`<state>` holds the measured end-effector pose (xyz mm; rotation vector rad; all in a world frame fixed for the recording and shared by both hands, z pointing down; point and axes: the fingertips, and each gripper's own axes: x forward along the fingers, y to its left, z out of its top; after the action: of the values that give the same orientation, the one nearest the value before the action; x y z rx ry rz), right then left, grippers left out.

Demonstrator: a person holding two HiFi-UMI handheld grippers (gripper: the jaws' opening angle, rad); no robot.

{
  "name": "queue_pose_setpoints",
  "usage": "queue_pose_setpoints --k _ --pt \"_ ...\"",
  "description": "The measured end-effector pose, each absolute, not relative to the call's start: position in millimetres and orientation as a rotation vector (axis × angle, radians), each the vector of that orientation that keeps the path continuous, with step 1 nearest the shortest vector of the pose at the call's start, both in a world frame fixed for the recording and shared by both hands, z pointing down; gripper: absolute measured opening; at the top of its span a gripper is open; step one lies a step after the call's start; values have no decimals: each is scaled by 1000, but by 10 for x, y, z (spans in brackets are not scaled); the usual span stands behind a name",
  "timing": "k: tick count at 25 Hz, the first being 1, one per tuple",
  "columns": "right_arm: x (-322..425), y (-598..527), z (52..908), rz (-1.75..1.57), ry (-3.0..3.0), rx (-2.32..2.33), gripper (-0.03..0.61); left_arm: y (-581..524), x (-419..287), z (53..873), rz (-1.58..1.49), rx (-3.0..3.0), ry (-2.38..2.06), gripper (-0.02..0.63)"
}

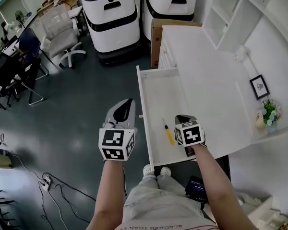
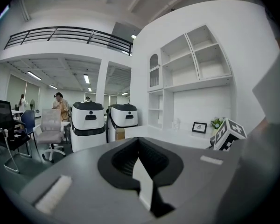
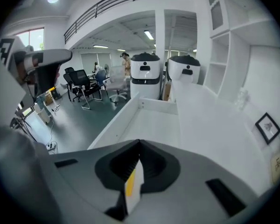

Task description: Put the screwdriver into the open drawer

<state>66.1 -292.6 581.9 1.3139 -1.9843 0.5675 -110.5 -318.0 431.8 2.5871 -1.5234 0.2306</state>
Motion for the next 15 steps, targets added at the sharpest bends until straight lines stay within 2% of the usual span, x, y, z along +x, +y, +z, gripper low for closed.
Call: queue_pose_setpoints --k 15 --pt "733 -2971 4761 326 -2158 1301 8 -3024 -931 3677 141 2644 -1636 8"
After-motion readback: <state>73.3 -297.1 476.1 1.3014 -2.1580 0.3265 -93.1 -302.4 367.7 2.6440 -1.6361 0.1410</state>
